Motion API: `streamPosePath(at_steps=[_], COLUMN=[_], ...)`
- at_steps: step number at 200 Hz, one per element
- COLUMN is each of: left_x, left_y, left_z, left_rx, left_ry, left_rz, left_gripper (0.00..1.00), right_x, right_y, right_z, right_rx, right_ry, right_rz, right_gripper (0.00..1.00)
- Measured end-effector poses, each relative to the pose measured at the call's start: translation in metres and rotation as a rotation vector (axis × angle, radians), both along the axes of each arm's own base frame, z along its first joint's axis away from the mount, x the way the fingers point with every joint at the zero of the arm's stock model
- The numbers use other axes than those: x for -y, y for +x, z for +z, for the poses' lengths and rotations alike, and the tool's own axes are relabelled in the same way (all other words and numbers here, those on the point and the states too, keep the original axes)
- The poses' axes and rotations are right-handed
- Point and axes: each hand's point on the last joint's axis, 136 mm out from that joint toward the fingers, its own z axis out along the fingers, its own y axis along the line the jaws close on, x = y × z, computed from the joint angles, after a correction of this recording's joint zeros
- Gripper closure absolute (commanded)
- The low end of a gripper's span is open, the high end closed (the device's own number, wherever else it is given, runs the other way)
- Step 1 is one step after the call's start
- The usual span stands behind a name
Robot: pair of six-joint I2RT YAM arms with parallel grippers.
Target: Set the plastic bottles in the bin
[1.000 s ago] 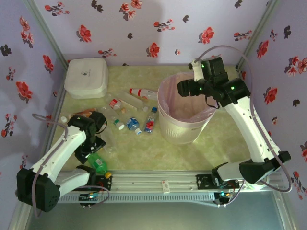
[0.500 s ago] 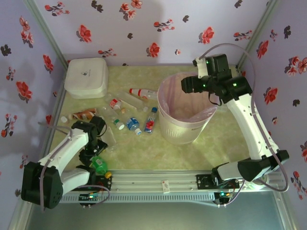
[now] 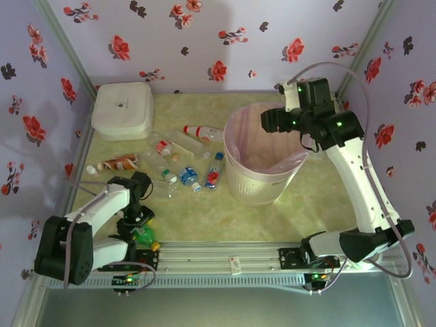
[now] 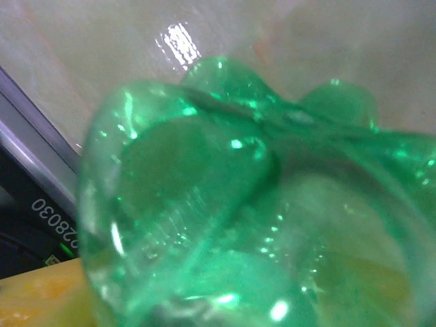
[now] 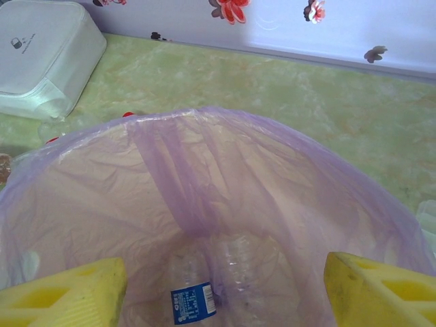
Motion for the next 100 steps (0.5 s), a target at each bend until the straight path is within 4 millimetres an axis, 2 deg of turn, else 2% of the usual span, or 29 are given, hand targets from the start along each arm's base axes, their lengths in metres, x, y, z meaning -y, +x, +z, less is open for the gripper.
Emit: streamPosePath(at_steps=[65, 84, 100], left_x=[0.005, 0.009, 0.013], left_y=[0.017, 0.031, 0.050], left_z=[0.011, 0.024, 0.040], left_rx=[0.051, 0.103, 0.179], left_ry=[-0.018, -0.033, -0.048], left_rz=[-0.016, -0.037, -0.069], left_gripper=[0.40, 0.41, 0.42], right_x=[0.002, 0.002, 0.002], right_y=[-0.002, -0.002, -0.002], right_z=[0.003, 0.003, 0.003], right_rx=[0.010, 0.009, 0.008], right_ry=[-0.001, -0.001, 0.000], right_rz=[-0.006, -0.006, -0.006], right_gripper=[0.23, 0.23, 0.23])
